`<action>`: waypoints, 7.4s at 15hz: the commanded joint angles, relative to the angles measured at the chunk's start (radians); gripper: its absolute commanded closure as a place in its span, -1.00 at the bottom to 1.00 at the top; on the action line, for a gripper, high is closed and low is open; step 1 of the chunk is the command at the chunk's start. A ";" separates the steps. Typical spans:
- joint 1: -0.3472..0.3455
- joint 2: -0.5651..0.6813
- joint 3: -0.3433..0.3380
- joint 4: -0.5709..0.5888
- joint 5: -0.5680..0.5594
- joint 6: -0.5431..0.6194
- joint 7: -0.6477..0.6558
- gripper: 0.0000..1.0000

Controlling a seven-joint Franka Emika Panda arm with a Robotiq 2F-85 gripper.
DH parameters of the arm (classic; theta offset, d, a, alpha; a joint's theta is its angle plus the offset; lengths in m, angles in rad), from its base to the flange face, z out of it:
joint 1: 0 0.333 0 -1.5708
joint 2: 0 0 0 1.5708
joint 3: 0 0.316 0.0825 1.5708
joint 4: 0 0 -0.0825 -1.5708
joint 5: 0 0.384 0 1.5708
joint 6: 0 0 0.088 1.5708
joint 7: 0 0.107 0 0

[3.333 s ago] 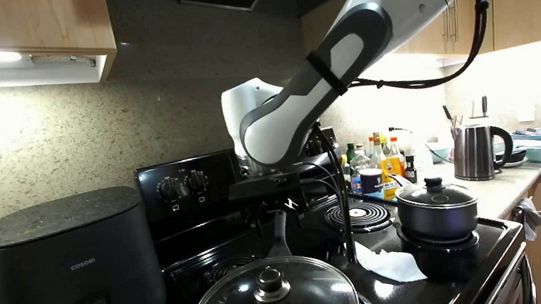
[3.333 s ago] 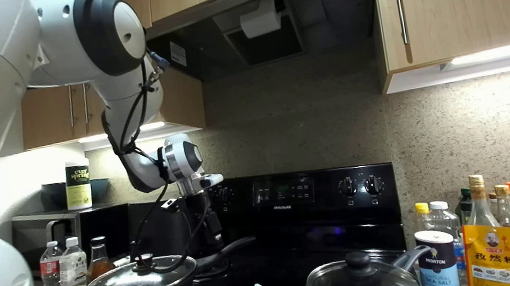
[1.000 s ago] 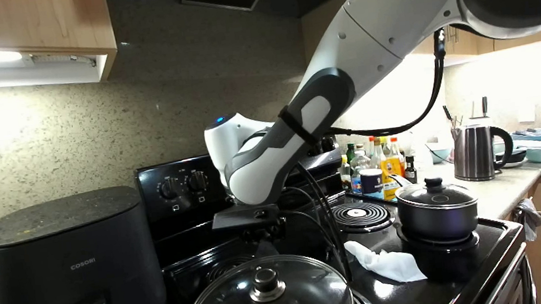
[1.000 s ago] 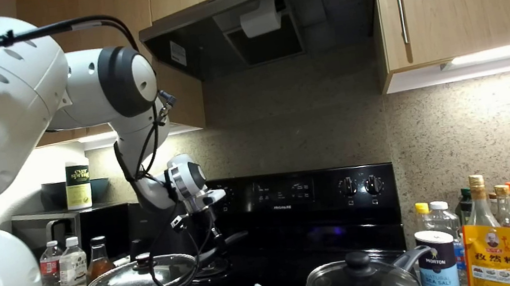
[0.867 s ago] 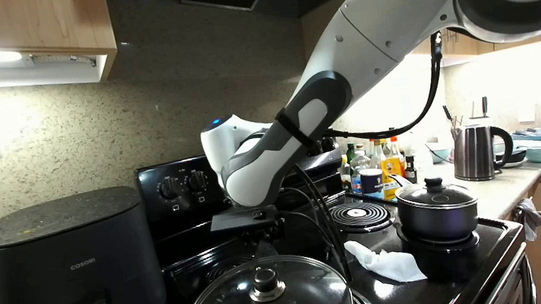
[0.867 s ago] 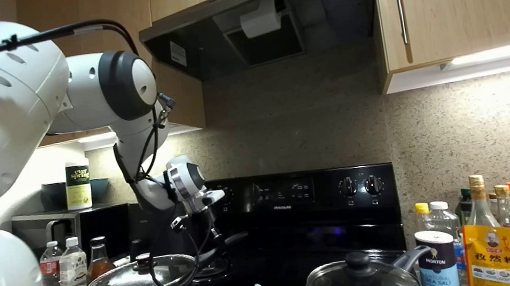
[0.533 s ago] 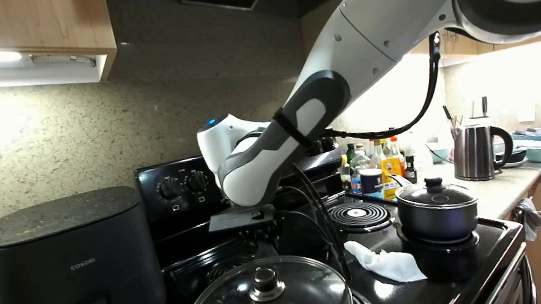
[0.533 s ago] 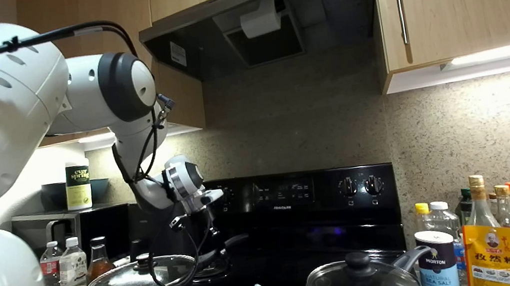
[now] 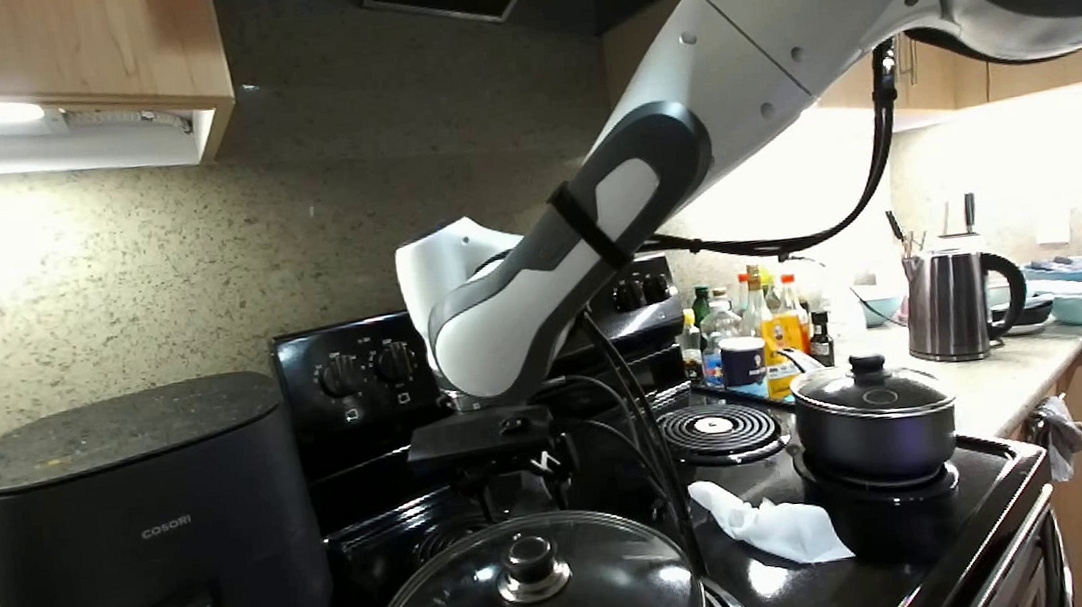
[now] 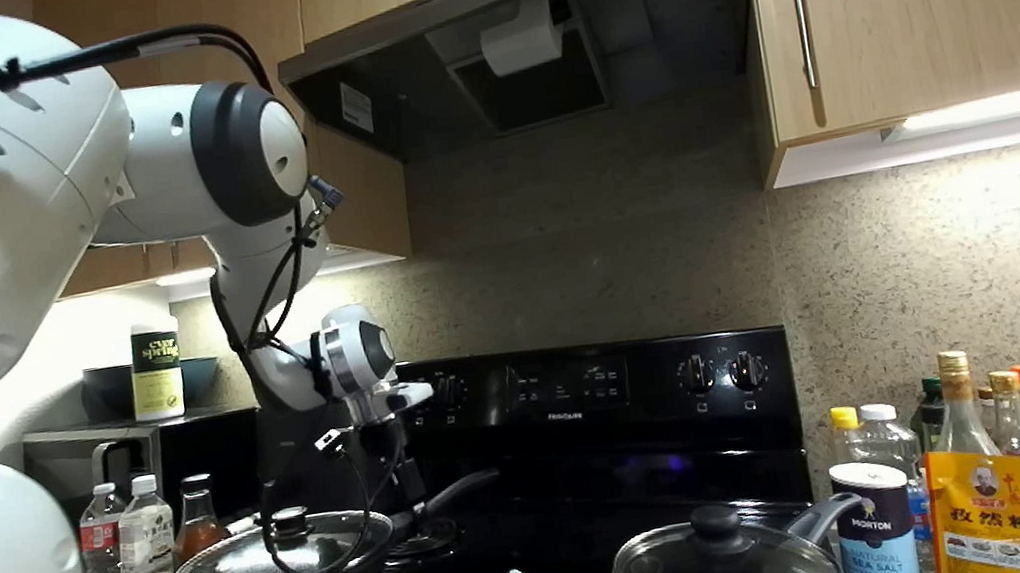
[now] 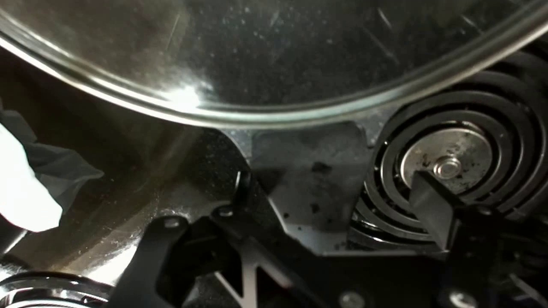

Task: Move the pan on the left to the back left plate on the stove

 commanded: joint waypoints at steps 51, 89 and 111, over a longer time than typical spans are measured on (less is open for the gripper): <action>-0.013 0.006 -0.044 -0.003 -0.332 0.123 0.436 -1.00; 0.023 0.156 -0.169 0.168 -0.667 0.212 0.882 -0.94; -0.093 0.123 -0.086 0.059 -0.451 0.453 0.681 -1.00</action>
